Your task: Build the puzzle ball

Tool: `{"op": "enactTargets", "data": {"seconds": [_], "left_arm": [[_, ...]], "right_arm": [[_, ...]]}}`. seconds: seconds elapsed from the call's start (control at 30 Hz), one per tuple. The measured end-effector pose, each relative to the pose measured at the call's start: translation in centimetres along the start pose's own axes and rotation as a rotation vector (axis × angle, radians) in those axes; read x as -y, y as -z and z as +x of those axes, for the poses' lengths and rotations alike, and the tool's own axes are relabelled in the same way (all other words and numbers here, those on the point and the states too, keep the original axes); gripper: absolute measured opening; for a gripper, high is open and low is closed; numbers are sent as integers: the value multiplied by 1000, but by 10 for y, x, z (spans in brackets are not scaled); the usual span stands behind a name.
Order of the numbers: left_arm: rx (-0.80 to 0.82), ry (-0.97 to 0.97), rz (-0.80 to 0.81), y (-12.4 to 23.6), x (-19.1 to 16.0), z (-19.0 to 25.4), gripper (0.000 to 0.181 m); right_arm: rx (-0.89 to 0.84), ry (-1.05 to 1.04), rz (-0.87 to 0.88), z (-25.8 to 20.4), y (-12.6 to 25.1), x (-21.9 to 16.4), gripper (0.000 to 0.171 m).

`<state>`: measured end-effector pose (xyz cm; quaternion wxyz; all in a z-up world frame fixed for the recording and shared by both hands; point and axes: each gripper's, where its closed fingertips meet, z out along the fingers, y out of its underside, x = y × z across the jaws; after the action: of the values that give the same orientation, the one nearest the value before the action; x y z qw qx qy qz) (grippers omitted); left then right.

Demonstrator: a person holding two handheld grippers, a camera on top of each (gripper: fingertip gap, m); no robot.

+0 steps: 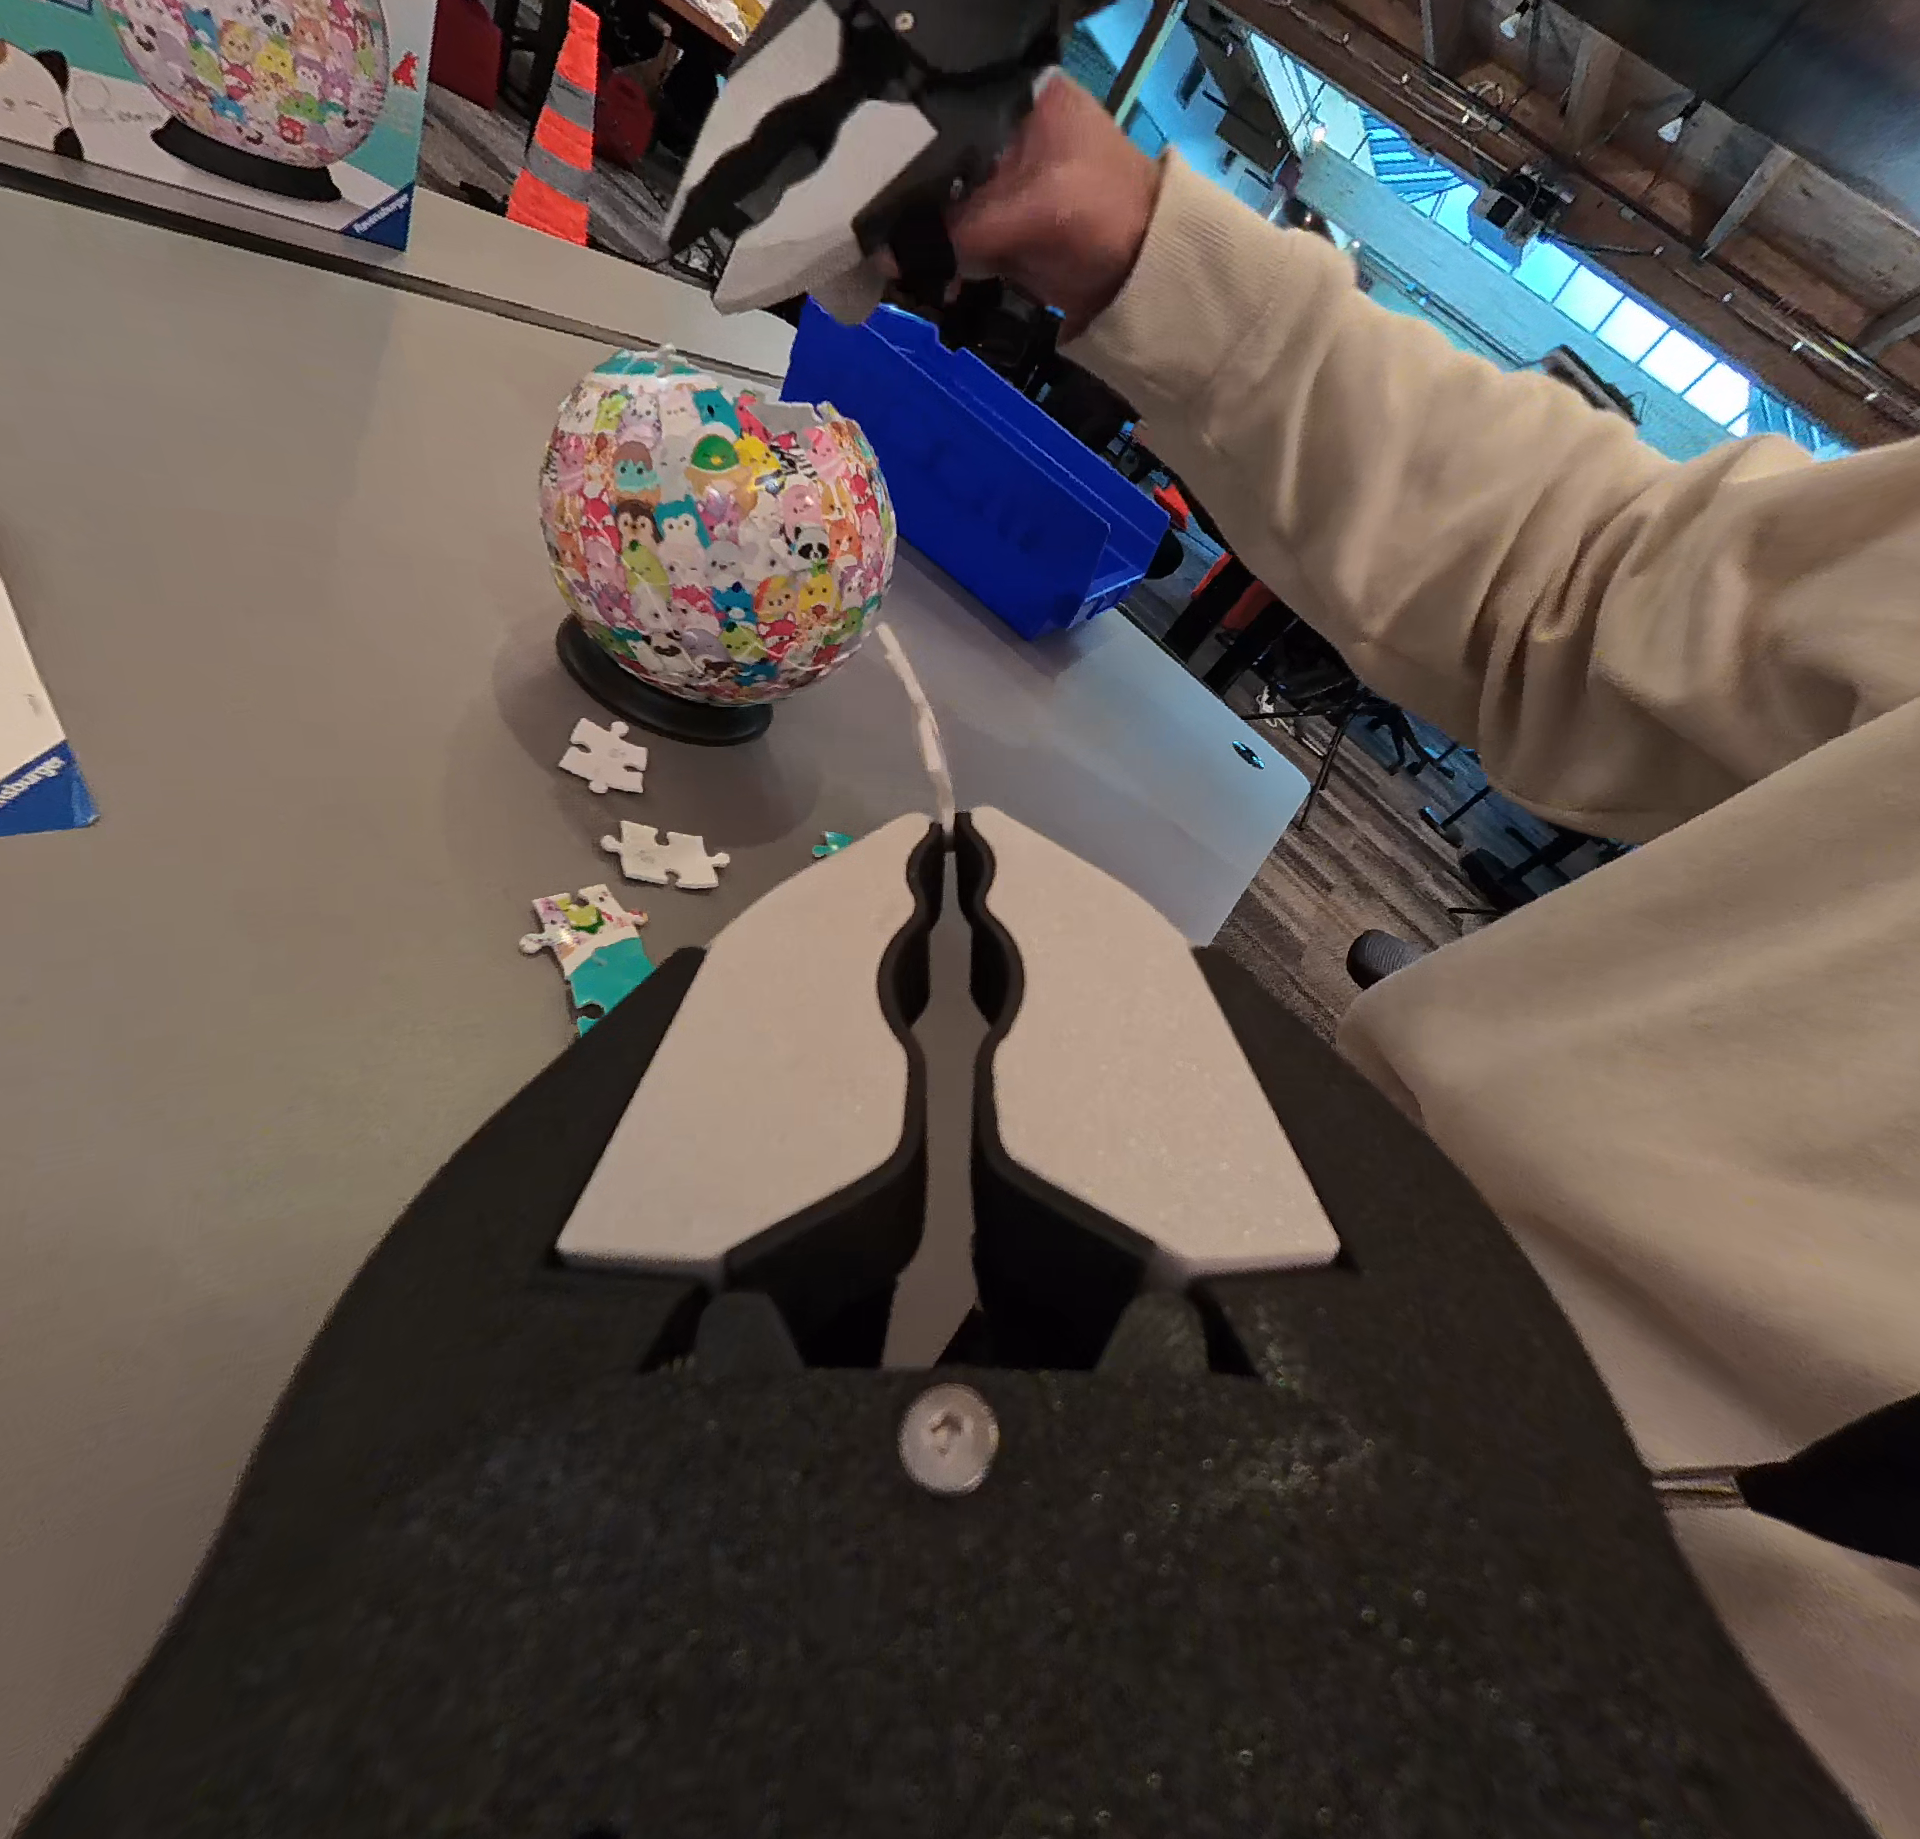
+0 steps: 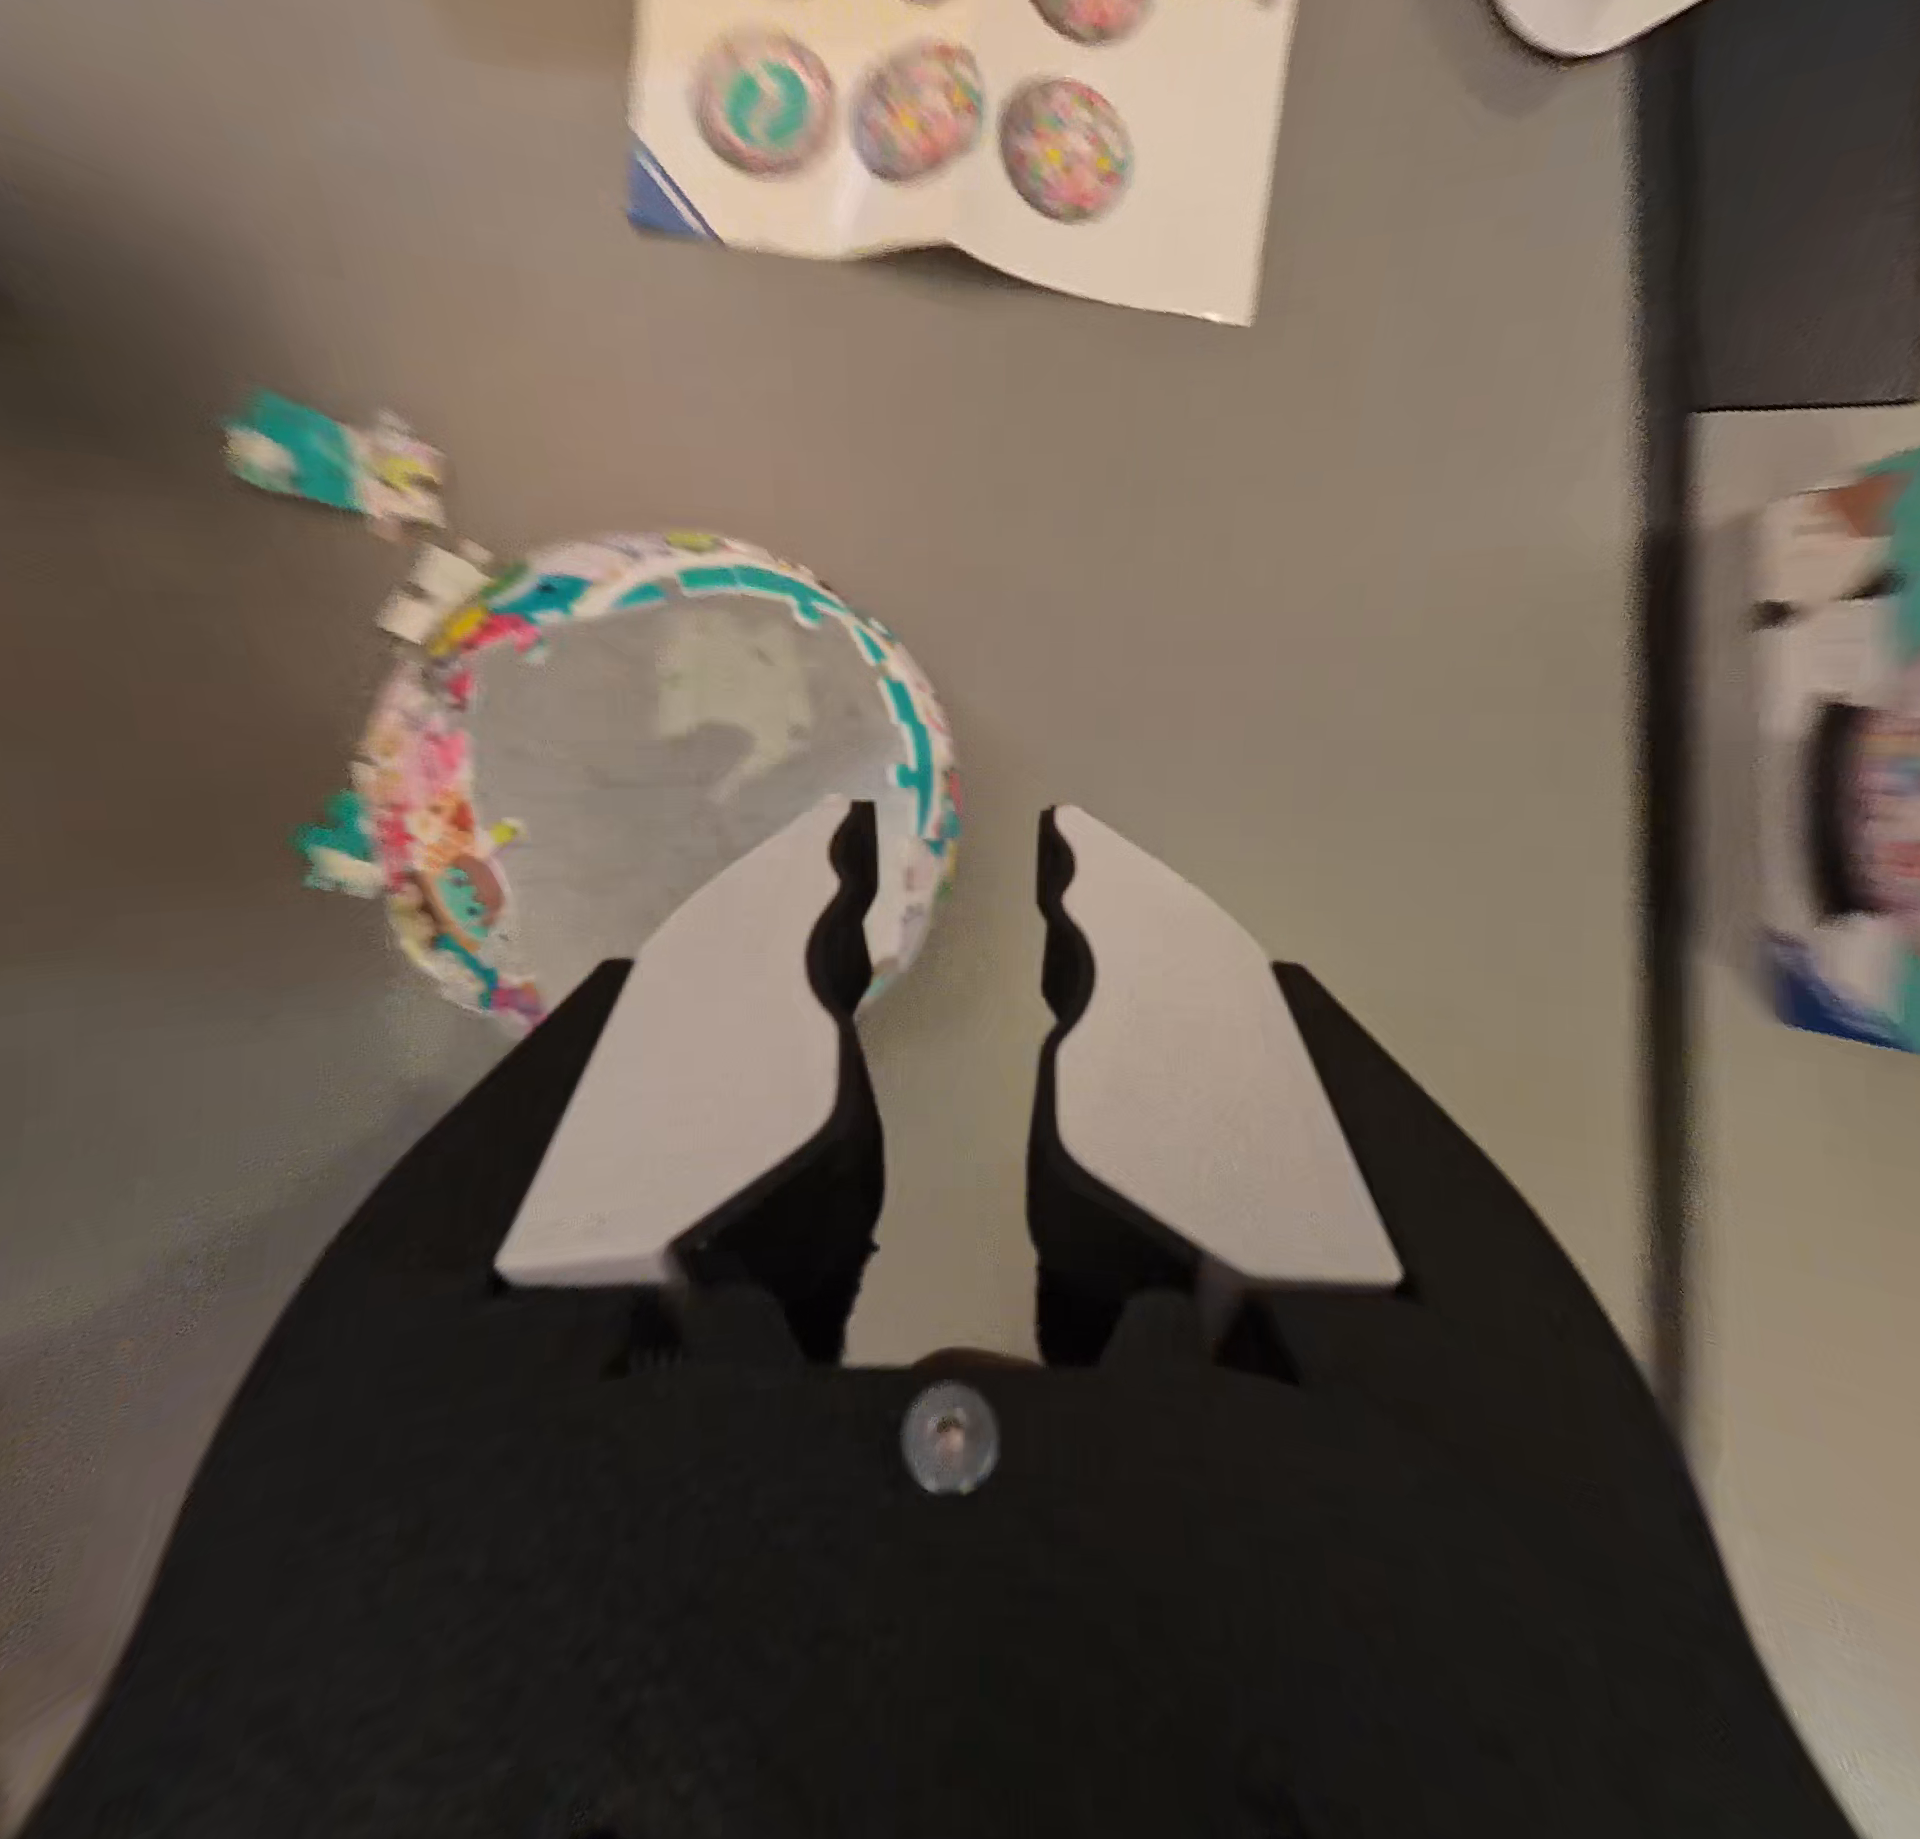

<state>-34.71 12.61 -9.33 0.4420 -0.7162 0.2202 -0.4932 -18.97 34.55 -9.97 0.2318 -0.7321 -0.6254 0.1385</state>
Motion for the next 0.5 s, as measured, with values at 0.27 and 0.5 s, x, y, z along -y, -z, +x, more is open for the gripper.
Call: {"op": "enactTargets", "data": {"seconds": [0.27,0.5], "left_arm": [[-20,13,5,0,0,3,1],[-29,29,24,4,3,1,1]], "right_arm": [[-192,155,-291,-18,-12,-9,23],[-281,166,-454,-6,-24,-17,18]]}}
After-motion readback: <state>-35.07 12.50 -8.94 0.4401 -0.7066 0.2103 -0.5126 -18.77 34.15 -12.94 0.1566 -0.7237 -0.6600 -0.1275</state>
